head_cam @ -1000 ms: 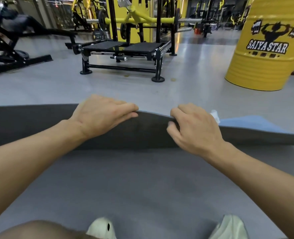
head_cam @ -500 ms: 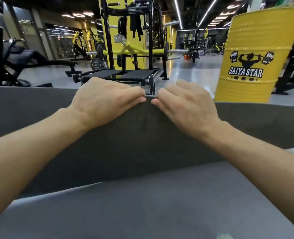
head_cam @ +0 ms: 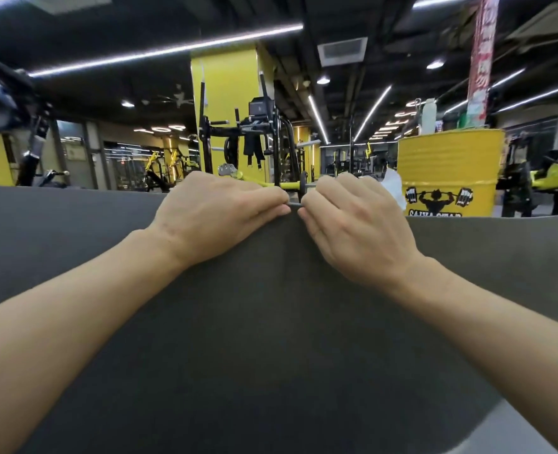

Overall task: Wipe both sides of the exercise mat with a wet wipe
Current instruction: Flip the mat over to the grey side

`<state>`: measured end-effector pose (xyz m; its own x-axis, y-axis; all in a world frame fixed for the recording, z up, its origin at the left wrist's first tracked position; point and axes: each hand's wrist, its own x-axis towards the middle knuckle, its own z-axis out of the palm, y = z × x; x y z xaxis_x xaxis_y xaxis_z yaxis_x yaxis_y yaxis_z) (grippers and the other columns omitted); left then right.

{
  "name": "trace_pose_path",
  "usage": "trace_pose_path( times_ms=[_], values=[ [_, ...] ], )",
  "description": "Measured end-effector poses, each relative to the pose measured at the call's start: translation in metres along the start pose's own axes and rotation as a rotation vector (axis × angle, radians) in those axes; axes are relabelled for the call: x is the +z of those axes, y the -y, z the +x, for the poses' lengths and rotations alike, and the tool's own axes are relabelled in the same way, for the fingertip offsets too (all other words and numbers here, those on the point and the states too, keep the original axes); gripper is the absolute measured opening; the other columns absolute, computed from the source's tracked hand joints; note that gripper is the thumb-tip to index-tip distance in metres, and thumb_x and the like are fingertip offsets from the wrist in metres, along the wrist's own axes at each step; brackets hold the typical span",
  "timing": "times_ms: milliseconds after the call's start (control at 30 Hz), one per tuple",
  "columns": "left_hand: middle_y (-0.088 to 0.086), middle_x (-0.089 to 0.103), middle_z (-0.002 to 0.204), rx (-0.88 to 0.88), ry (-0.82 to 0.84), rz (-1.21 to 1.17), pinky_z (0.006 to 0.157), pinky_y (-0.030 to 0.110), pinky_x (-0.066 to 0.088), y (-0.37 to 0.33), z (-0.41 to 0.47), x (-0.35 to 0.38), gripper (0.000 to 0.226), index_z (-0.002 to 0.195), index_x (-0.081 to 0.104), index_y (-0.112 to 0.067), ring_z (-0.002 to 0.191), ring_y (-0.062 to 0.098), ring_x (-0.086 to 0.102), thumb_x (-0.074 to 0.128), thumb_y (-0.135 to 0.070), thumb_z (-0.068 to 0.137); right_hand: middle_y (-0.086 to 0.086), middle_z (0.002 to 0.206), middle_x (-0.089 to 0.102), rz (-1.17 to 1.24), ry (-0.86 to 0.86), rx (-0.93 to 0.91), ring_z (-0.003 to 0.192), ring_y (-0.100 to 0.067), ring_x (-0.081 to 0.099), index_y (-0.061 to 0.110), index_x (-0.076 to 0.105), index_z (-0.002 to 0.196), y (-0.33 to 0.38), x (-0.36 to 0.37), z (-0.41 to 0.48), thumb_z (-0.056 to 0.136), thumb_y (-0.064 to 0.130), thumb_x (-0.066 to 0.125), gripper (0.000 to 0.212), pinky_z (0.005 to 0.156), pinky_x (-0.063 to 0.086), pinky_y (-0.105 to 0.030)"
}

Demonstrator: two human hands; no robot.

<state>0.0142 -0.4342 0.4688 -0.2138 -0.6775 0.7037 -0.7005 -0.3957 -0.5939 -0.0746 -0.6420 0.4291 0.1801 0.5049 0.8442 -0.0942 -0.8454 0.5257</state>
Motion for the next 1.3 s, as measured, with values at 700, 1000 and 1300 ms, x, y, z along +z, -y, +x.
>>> trace_pose_path(
  times_ms=[700,1000,1300],
  values=[
    [-0.004,0.070,0.080,-0.148,0.097,-0.006,0.047,0.036,0.046,0.034,-0.068,0.104,0.047,0.101,0.064,-0.021,0.071,0.024,0.069,0.027,-0.048,0.109,-0.009,0.083,0.055,0.008,-0.020,-0.134,0.074,-0.029,0.052,0.011,0.057,0.074,0.024,0.112,-0.009,0.102,0.024,0.051,0.032,0.061,0.042,-0.044],
    [-0.001,0.072,0.091,-0.164,0.048,0.068,0.057,0.043,0.051,0.066,-0.067,0.213,0.042,0.106,0.067,-0.019,0.083,0.025,0.068,0.034,-0.045,0.110,-0.007,0.082,0.050,-0.129,0.118,0.033,0.076,-0.028,0.046,0.015,0.051,0.068,0.017,0.199,-0.032,0.101,0.027,0.056,0.036,0.067,0.018,-0.036],
    [0.006,0.057,0.124,-0.291,0.052,0.087,0.110,0.049,0.035,0.039,-0.101,0.320,0.049,0.146,0.047,-0.016,0.113,0.030,0.054,0.051,-0.038,0.102,0.004,0.094,0.062,0.069,0.334,0.360,0.083,-0.022,0.063,0.022,0.058,0.113,0.039,0.280,-0.091,0.102,0.033,0.048,0.019,0.049,0.029,-0.030]
  ],
)
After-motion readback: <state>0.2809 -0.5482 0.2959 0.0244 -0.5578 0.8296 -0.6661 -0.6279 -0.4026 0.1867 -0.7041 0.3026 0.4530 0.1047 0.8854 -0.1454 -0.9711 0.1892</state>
